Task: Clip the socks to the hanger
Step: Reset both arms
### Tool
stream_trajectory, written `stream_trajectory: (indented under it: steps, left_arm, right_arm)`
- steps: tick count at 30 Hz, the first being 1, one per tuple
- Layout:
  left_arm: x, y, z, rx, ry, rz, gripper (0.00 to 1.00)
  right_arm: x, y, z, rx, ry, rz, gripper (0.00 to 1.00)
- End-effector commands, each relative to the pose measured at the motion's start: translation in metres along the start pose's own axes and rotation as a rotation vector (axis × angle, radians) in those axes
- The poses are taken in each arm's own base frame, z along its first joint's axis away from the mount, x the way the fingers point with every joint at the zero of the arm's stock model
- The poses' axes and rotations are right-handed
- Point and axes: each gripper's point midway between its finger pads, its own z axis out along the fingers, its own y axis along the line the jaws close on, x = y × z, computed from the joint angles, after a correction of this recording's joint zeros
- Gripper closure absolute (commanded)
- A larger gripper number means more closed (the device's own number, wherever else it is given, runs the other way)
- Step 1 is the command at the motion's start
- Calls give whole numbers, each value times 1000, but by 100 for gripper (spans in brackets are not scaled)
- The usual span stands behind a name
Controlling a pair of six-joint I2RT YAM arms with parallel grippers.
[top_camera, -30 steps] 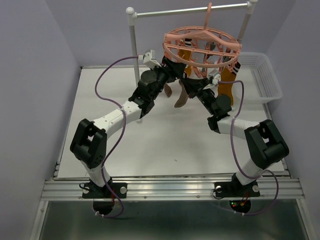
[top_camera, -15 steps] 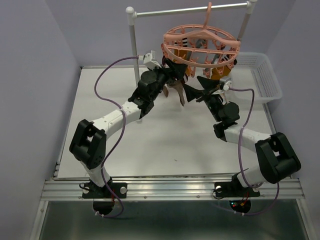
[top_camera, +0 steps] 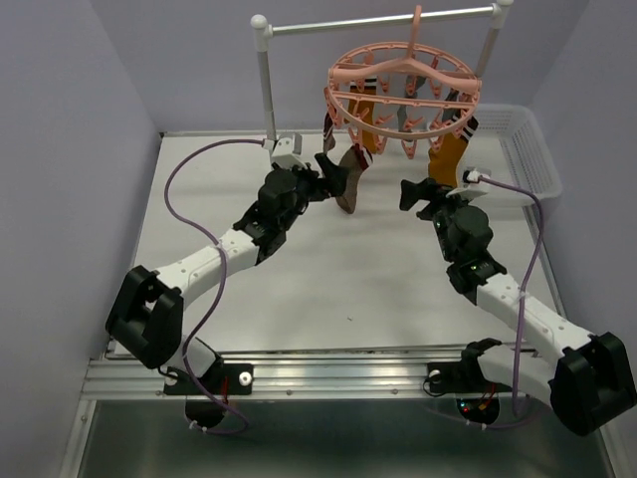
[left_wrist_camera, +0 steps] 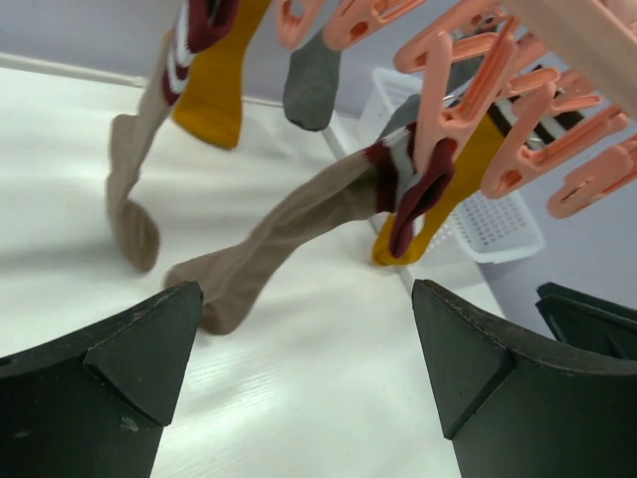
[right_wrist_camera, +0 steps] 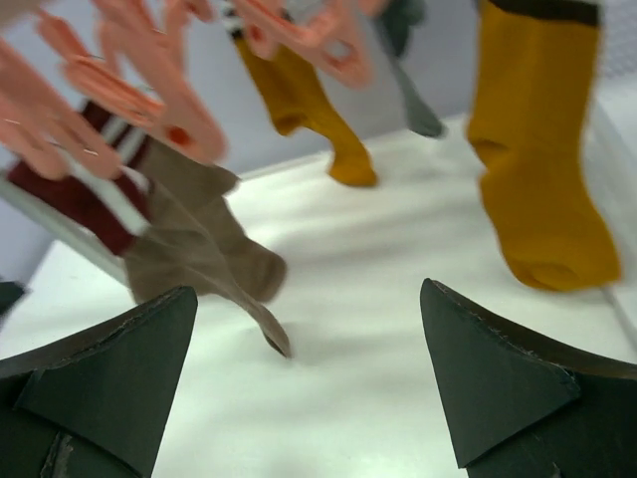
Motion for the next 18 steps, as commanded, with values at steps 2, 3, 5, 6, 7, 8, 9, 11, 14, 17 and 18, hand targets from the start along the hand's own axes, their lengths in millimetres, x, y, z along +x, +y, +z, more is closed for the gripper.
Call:
stream_trajectory:
  steps: [2,3,5,6,7,8,9,11,14,17,18]
  left_arm:
    - [-24,32,-37,-167,-59,78,1]
    - [-29,43,-43,-231,-85,72,1]
    - [-33,59,-59,-320,-85,78,1]
    - [-37,66,-64,-359,-92,79,1]
    - [-45,80,-70,-429,-119,80,1]
    - [-45,93,-76,-480,-115,86,1]
    - [-47,104,-79,-521,-123,77,1]
    - [-54,134,-87,-593,-139,27,1]
    - [-68,162,-103,-641,-213,-35,1]
    - [-80,178,-118,-698,-287,-49,1]
    - [-86,185,-122,-718,-301,-49,1]
  right_arm:
    - [14,-63,-35,311,76,-44,0]
    - [19,-85,-47,426,96,-70,0]
    - [12,-109,-59,565,76,-45,0]
    - [11,-128,-66,645,86,-42,0]
    - [18,-144,-76,708,139,-58,0]
    - [17,-151,-76,731,144,-7,0]
    - [12,-177,-83,816,140,23,0]
    - [16,-192,-88,847,162,69,0]
    - [9,-207,-97,918,117,78,0]
    - [-2,-205,-94,920,93,75,0]
    - [-3,-204,-92,914,93,75,0]
